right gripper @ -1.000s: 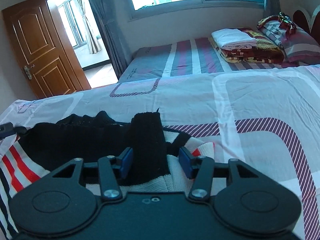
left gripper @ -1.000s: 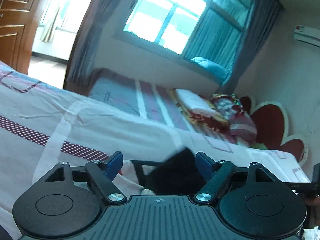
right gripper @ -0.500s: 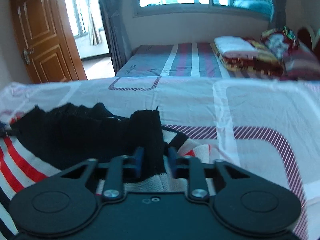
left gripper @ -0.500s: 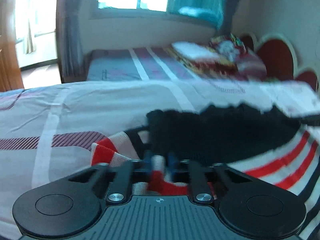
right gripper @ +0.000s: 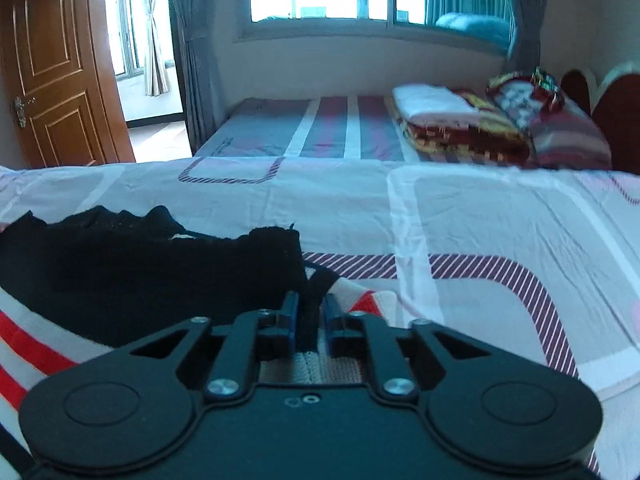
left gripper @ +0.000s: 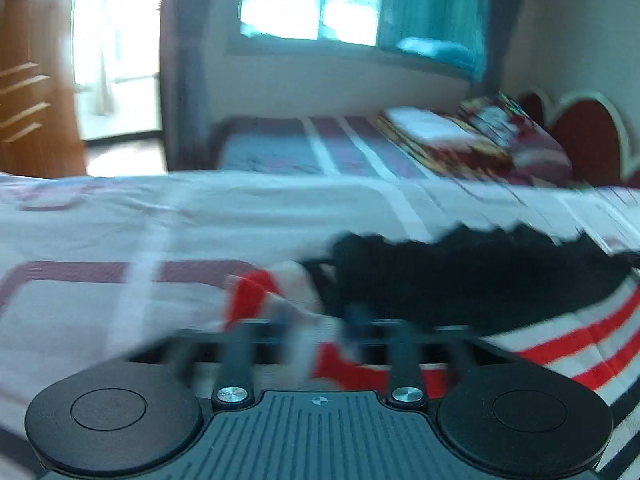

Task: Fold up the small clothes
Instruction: 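Lift the hem with both tools and fold it over toward the collar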

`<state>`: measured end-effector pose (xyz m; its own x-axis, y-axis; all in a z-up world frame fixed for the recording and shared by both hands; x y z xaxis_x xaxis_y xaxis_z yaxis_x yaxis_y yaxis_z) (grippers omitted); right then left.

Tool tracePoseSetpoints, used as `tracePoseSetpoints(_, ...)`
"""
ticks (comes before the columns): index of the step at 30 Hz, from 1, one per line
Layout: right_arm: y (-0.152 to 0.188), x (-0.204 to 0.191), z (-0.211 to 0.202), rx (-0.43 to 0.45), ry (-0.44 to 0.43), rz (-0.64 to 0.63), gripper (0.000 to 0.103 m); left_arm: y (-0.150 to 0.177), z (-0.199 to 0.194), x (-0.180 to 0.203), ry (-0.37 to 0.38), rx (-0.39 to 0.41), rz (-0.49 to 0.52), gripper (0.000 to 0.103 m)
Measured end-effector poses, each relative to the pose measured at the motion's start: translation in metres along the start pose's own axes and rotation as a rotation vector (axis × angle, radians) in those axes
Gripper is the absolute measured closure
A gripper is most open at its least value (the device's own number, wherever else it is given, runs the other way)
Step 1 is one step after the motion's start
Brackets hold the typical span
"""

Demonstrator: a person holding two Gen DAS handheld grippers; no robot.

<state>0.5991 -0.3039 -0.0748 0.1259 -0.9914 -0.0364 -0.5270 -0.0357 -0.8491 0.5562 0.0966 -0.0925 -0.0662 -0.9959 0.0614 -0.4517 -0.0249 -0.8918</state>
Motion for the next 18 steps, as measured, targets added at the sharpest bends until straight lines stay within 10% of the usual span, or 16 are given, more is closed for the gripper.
tracePoseSetpoints(3,-0.004,0.000,-0.034,0.077,0.014,-0.013,0.055,-0.009,-0.031,-0.006,-0.002,0.101,-0.027,0.032)
tracePoseSetpoints(10,0.000,-0.090,-0.038,0.058,-0.227,-0.165,0.062,-0.003,-0.021,0.114,0.275,0.023,0.110,0.032)
tracePoseSetpoints(18,0.018,-0.123,-0.009,-0.032,-0.181,-0.300,0.060,0.019,-0.008,0.091,0.131,-0.058,0.162,0.032)
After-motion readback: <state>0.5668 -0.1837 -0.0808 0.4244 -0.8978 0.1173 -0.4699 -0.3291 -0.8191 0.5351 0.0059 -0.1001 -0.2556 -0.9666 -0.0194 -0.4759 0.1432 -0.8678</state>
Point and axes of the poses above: each gripper's, at about its wrist camera, not at the fingertips, and z roughly the way its jaws point, x to its right, y to its underside, the point moved 4 cm from there along z, roughly the way its jaws point, and after that the axes turned 8 degrees about x, right-handed, at the moved point
